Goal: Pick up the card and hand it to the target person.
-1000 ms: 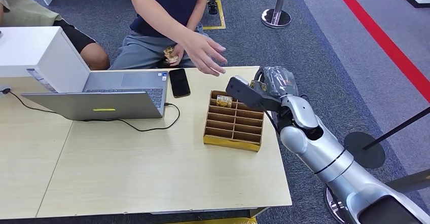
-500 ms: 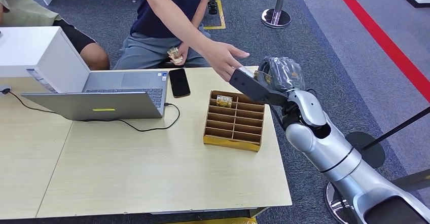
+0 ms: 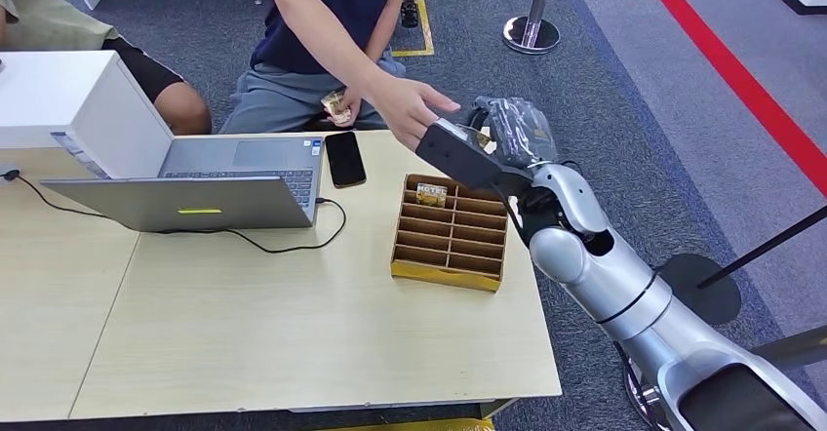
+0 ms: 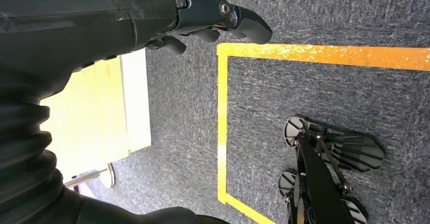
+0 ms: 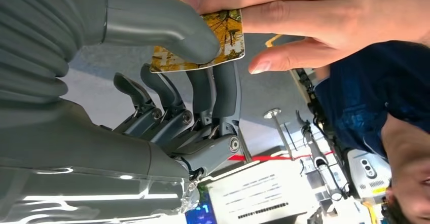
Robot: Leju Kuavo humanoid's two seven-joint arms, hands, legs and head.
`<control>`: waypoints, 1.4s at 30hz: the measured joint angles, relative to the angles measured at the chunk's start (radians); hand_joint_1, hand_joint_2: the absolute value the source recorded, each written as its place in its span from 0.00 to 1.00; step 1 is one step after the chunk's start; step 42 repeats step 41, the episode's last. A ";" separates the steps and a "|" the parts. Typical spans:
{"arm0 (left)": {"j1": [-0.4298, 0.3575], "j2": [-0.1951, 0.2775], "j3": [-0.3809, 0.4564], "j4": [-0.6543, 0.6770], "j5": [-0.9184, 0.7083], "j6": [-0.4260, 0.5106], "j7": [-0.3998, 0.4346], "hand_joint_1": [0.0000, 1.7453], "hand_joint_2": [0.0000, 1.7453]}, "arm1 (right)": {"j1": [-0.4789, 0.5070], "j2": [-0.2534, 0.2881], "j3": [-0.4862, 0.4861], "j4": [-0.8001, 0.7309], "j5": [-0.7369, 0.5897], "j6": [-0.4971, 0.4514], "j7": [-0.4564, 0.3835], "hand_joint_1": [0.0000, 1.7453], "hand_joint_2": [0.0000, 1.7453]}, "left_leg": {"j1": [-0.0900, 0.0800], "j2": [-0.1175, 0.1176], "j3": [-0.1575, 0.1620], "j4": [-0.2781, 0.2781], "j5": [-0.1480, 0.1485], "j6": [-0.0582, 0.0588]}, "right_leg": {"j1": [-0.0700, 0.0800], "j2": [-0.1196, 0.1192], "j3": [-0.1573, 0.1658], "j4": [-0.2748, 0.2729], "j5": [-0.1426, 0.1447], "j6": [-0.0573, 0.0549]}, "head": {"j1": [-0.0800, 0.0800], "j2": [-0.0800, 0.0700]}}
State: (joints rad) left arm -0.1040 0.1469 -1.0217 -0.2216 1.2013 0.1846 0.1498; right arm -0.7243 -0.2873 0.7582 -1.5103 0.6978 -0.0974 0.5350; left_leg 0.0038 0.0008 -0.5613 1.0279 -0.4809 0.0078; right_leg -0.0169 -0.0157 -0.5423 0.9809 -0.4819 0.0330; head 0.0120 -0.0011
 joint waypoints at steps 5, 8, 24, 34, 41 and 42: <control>0.000 0.000 0.000 0.000 0.000 -0.007 -0.008 0.00 1.00 | -0.017 0.026 0.018 0.021 -0.017 -0.010 -0.011 0.90 1.00 | 0.000 0.000 0.000 0.000 0.000 0.000 | 0.000 -0.001 0.000 0.000 0.000 0.000 | 0.000 0.000; 0.000 0.000 0.000 0.000 0.000 -0.012 -0.021 0.00 1.00 | -0.023 0.036 0.026 0.030 -0.021 -0.012 -0.015 0.83 1.00 | 0.000 0.000 0.000 0.000 0.000 0.000 | 0.000 -0.001 0.000 0.000 0.000 0.000 | 0.000 0.000; 0.001 0.000 0.000 0.000 -0.005 0.002 -0.005 0.00 0.00 | -0.024 0.047 0.047 0.058 -0.012 -0.034 -0.015 0.00 1.00 | 0.000 0.000 0.000 0.000 0.000 0.000 | 0.000 0.000 0.000 0.000 0.000 0.000 | 0.000 0.000; 0.001 0.000 0.000 0.000 -0.005 0.003 -0.003 0.00 0.00 | -0.023 0.047 0.047 0.063 -0.009 -0.036 -0.014 0.00 1.00 | 0.000 0.000 0.000 0.000 0.000 0.000 | 0.000 0.000 0.000 0.000 0.000 0.000 | 0.000 0.000; 0.001 0.000 0.000 0.000 -0.005 0.007 -0.003 0.00 0.00 | -0.016 0.047 0.042 0.063 -0.028 -0.086 -0.039 0.00 1.00 | 0.000 0.000 0.000 0.000 0.000 0.000 | 0.000 0.000 0.000 0.000 0.000 0.000 | 0.000 0.000; 0.001 0.000 0.000 0.000 -0.005 0.007 -0.003 0.00 0.00 | -0.016 0.047 0.042 0.063 -0.028 -0.086 -0.039 0.00 1.00 | 0.000 0.000 0.000 0.000 0.000 0.000 | 0.000 0.000 0.000 0.000 0.000 0.000 | 0.000 0.000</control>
